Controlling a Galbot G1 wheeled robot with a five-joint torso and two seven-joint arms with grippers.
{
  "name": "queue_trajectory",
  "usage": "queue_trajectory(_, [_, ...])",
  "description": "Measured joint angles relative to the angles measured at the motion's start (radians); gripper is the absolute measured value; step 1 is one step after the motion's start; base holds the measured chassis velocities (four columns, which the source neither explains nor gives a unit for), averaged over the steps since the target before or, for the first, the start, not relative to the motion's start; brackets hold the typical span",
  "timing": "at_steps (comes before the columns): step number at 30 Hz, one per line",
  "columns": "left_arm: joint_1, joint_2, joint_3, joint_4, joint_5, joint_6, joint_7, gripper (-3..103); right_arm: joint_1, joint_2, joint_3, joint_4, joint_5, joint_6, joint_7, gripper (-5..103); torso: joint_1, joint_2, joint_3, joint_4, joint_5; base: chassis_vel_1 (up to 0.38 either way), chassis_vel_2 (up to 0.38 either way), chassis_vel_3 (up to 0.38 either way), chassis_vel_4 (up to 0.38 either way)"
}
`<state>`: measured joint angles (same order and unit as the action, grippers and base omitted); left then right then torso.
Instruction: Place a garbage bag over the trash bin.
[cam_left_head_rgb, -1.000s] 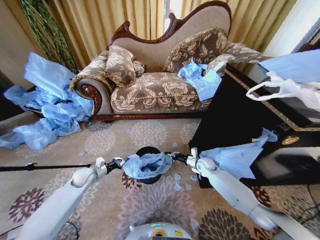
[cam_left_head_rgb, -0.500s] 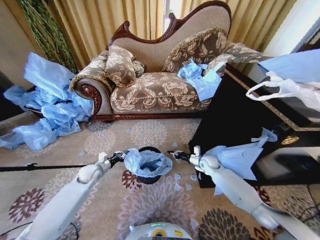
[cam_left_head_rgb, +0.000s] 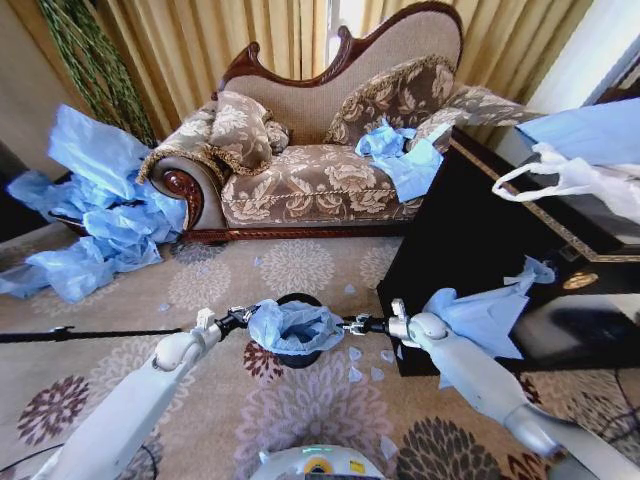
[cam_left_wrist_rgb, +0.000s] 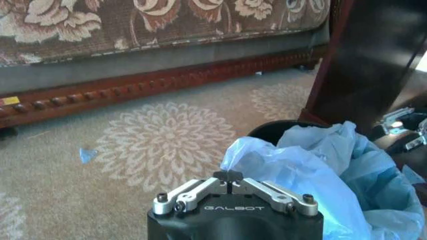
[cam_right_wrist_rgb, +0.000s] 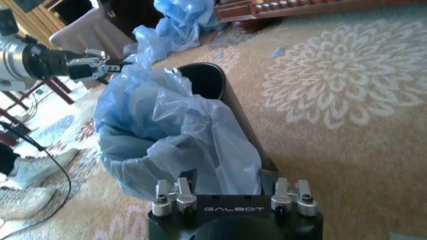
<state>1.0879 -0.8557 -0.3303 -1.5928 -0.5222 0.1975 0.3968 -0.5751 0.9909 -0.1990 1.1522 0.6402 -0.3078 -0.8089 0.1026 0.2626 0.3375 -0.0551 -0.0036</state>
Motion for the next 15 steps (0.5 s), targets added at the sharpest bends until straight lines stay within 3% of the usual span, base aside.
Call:
queue_trajectory(6, [0.006,-0.003,0.000,0.003,0.000,-0.004,0.016,0,0.029,0.023,-0.013,-0.050,-0.037,0.028,-0.003,90,0.000,0.000,0.000,-0.0002,0.0001,0.000,0.000,0.000,0.000])
queue_trajectory(9, [0.007,-0.004,0.000,0.005,0.001,-0.004,0.021,0,0.039,0.029,-0.017,-0.064,-0.050,0.034,-0.010,98,0.000,0.000,0.000,-0.0001,0.0001,0.000,0.000,0.000,0.000])
queue_trajectory(15, [0.006,-0.011,0.000,0.008,0.002,-0.004,0.022,0,0.043,0.054,-0.017,-0.095,-0.055,0.051,-0.001,101,0.000,0.000,0.000,-0.0002,0.0001,0.000,0.000,0.000,0.000])
